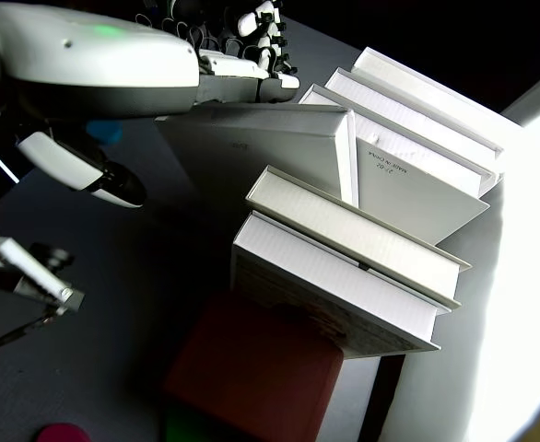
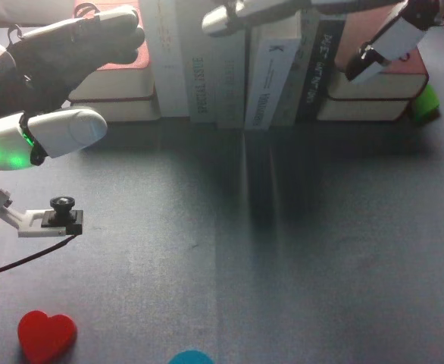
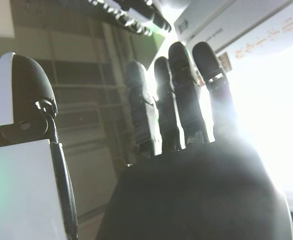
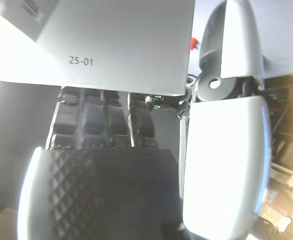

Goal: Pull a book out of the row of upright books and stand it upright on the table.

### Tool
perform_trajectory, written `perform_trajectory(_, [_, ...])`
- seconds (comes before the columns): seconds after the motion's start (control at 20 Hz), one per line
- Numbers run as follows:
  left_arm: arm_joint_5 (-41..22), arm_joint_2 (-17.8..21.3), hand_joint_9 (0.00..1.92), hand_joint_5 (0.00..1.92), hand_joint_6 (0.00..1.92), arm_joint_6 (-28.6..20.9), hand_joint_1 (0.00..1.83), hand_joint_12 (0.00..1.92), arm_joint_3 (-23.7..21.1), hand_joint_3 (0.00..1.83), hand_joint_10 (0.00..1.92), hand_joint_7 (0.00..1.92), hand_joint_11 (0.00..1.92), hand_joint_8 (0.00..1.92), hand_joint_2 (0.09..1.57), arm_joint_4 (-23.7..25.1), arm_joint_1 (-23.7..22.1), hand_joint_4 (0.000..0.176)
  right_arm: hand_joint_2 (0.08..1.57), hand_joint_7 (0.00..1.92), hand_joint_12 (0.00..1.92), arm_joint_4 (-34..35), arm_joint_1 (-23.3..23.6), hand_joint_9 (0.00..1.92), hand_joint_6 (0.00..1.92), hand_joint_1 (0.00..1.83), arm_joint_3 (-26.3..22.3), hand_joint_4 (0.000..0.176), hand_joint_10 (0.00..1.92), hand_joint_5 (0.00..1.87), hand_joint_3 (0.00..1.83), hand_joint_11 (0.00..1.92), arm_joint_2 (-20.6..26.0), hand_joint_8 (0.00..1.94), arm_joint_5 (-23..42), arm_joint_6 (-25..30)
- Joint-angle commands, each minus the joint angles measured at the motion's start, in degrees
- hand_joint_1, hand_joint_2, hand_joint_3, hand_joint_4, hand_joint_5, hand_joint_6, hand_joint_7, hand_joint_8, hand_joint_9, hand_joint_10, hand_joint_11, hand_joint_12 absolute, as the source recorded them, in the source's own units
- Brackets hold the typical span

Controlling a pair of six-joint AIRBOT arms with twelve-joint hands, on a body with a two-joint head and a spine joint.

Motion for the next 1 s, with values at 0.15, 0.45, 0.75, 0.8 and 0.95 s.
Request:
perform_trajectory(0.15, [-6.1, -0.6, 0.4, 0.6, 0.0, -0.6, 1.01, 1.07, 0.0, 0.0, 0.0, 0.34, 0.0, 0.0, 0.94, -1.2, -1.2, 0.0, 0.93, 0.17, 0.69, 2.0, 1.0, 0.18, 0.04, 1.33, 0.3, 0.034, 0.0, 0.42, 0.0, 0.0, -1.3, 0.02, -2.1, 0.1])
perform_trajectory(0.45, [-6.0, -0.8, 0.48, 0.61, 0.0, -0.6, 1.03, 1.03, -0.1, 0.0, 0.02, 0.36, 0.0, 0.01, 0.97, -0.5, -1.7, 0.005, 1.15, 0.88, 1.6, 3.7, 1.6, 0.83, 1.04, 1.36, 2.0, 0.0, 1.38, 0.92, 0.0, 0.57, -3.9, 1.06, -0.8, 0.4])
perform_trajectory(0.75, [-6.2, -0.9, 0.48, 0.58, 0.0, -0.6, 1.05, 1.09, -0.4, 0.0, 0.01, 0.35, 0.0, 0.0, 0.96, -0.5, -1.6, 0.0, 1.19, 0.79, 1.59, 4.4, 1.6, 0.73, 1.24, 1.34, 2.0, 0.0, 1.45, 0.86, 0.0, 0.48, -4.1, 1.13, 0.5, 0.5])
perform_trajectory(0.8, [-6.2, -1.1, 0.48, 0.58, 0.0, -0.6, 1.05, 1.09, -0.4, 0.0, 0.01, 0.35, 0.0, 0.0, 0.96, -0.5, -1.6, 0.0, 1.19, 0.79, 1.59, 4.4, 1.6, 0.73, 1.24, 1.34, 1.8, 0.0, 1.45, 0.86, 0.0, 0.48, -4.0, 1.13, 0.8, 0.9])
perform_trajectory(0.95, [-6.1, -1.1, 0.51, 0.63, 0.01, -0.6, 1.03, 1.15, -0.5, 0.0, 0.01, 0.39, 0.02, 0.01, 0.93, -0.6, -1.4, 0.013, 1.18, 0.82, 1.7, 5.2, 1.6, 0.78, 1.08, 1.36, 0.8, 0.0, 1.47, 0.87, 0.0, 0.54, -2.7, 1.18, 3.3, 3.1])
